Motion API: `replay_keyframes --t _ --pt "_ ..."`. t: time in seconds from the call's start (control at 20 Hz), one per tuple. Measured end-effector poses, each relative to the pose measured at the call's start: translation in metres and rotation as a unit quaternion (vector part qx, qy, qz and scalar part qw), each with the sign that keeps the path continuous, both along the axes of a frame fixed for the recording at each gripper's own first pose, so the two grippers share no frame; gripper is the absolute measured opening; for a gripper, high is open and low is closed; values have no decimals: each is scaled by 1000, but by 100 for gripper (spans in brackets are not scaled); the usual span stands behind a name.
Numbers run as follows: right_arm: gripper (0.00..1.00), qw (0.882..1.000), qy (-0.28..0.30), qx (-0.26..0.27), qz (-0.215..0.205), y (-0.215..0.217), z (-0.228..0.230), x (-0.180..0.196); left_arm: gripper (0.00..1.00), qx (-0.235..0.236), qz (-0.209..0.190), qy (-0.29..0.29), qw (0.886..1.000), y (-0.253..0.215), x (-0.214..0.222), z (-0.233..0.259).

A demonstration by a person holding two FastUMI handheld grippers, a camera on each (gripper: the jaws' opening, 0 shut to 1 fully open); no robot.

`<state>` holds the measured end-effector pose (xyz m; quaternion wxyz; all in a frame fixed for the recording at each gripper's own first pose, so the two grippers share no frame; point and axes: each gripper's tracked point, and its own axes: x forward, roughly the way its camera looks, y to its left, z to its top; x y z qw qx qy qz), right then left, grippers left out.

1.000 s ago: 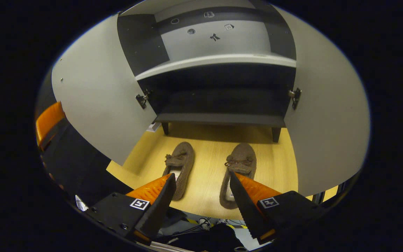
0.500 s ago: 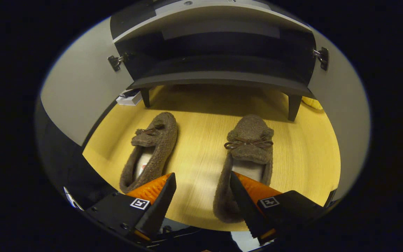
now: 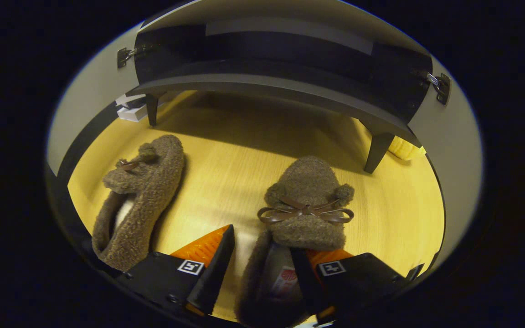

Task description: Grab one shoe with the right hand and put it into the shoe cabinet, grab the other shoe with the left hand and put it into the shoe cabinet; then close the right door with the right hand and the left door with the left hand.

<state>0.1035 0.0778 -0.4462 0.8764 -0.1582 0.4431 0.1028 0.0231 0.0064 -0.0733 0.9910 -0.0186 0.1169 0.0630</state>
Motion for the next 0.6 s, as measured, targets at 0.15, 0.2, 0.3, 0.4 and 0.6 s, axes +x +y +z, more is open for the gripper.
replay_keyframes --t 0.15,0.2,0.3,0.4,0.6 --pt "50 998 -9 -49 39 -4 -2 -1 89 -4 6 -11 1000 0 7 6" --pt "51 995 -12 -81 55 -8 -1 0 92 -11 3 -9 1000 -2 9 6" --pt "35 991 -10 -110 71 -10 3 -1 92 -19 -7 -13 1000 -6 12 8" --pt "21 994 -1 -87 60 -10 6 -2 92 -8 -15 -18 1000 -7 14 12" --pt "6 999 41 -1 30 -13 11 -5 92 7 -29 -23 999 -12 15 12"
